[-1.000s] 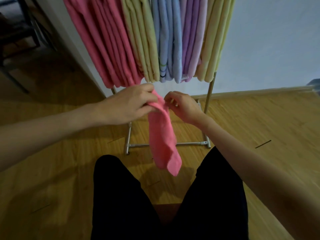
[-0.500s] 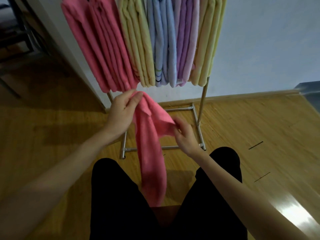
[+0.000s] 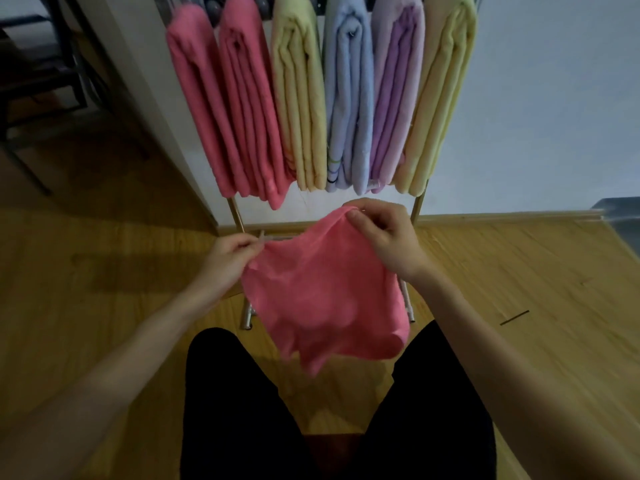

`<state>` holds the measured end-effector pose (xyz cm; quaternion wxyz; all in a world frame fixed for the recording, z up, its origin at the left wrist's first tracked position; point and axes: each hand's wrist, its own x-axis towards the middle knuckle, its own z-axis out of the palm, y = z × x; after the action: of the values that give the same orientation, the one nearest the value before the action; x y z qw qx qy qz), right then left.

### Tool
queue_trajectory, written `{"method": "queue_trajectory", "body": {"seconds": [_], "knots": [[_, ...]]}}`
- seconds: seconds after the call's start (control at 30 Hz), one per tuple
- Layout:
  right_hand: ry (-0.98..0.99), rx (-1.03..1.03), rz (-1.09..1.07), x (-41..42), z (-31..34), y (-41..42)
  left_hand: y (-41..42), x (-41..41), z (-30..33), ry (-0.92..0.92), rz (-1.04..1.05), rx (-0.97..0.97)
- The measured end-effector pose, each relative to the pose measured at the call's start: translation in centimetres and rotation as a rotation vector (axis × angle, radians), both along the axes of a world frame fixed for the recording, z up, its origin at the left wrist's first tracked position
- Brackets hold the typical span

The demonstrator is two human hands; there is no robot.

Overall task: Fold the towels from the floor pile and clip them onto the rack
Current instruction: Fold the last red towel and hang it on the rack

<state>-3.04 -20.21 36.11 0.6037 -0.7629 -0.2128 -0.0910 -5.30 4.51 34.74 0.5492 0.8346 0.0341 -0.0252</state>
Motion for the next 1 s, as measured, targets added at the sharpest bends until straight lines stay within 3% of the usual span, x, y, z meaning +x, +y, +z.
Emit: {"method": "queue_trajectory", "body": {"seconds": [0.13,0.27,0.4,0.57,0.77,1.0], "knots": [[0.01,-0.108,0.157,0.8,1.4,1.2,-0.5,-0.1,0.8,-0.144,-0.115,0.077],[0.027,-0.173,0.18,1.2,1.9,2.2,-1.8,-0.8,1.2,-0.332,-0.248,0.134],[0.025,-0.186,0.18,1.5,2.1,2.7,-3.1,-0.9,1.3,-0.482,-0.162,0.202],[0.054,-0.165,0.189,1.4,2.2,3.0,-4.2,-0.2,1.9,-0.442,-0.143,0.115],[0.129,-0.129,0.198,1.5,1.8,1.9,-3.3,0.4,1.9,-0.282,-0.273,0.083],[0.133,-0.16,0.108,1.0,-0.6,0.1,-2.1,0.6,3.6,-0.258,-0.148,0.037]]}}
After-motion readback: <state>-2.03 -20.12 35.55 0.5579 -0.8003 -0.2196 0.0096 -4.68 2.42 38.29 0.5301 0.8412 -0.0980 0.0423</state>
